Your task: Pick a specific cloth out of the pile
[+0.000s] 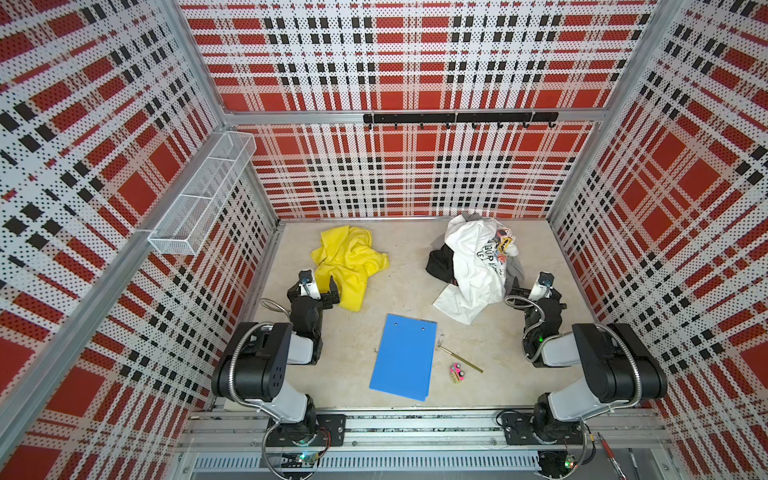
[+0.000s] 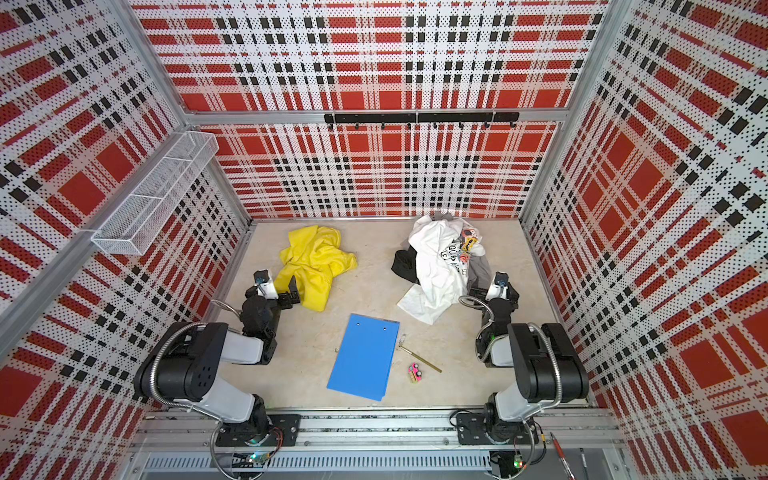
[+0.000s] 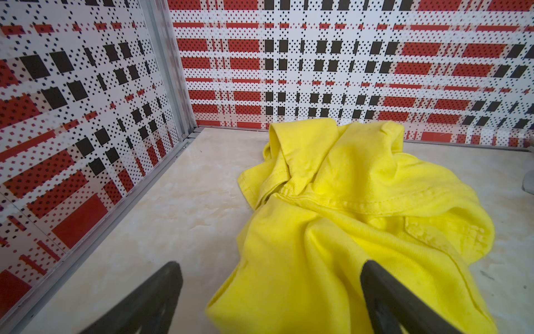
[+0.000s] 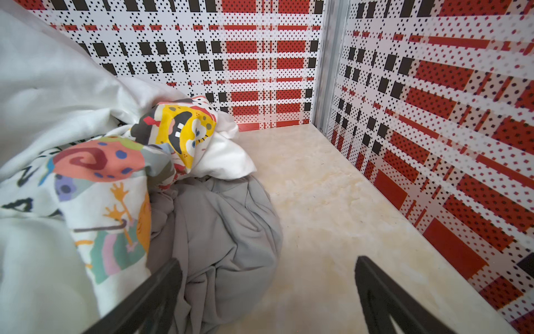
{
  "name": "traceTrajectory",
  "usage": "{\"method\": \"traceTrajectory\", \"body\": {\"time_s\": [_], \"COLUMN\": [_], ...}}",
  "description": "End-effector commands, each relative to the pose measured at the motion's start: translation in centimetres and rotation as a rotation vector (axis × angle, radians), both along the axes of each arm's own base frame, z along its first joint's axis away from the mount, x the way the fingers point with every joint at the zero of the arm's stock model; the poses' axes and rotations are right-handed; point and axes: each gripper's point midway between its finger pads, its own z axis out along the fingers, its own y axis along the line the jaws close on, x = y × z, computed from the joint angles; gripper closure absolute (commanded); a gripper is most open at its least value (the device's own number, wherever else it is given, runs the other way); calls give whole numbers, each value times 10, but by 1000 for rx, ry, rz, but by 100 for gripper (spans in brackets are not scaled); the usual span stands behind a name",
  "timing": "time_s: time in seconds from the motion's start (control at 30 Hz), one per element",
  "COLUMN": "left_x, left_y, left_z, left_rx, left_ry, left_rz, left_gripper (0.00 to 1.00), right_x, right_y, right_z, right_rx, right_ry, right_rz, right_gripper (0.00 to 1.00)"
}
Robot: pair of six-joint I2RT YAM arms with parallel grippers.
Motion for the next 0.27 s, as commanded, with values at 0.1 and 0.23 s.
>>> {"method": "traceTrajectory", "body": {"time_s": [0.1,0.23], "left_x": [5,5], "left_y": [-1,-1], "left_z": [9,10], "left_rx": [9,9], "left_ry": [-29,-30], "left_rz": [-1,-1], "left_gripper": [1,1], "right_x": [5,5], "right_y": [3,3], "right_z": [16,16], "right_rx": [-14,-14], "right_ry": [-56,-58], "right_rz": [11,11], "right_gripper": [0,0]}}
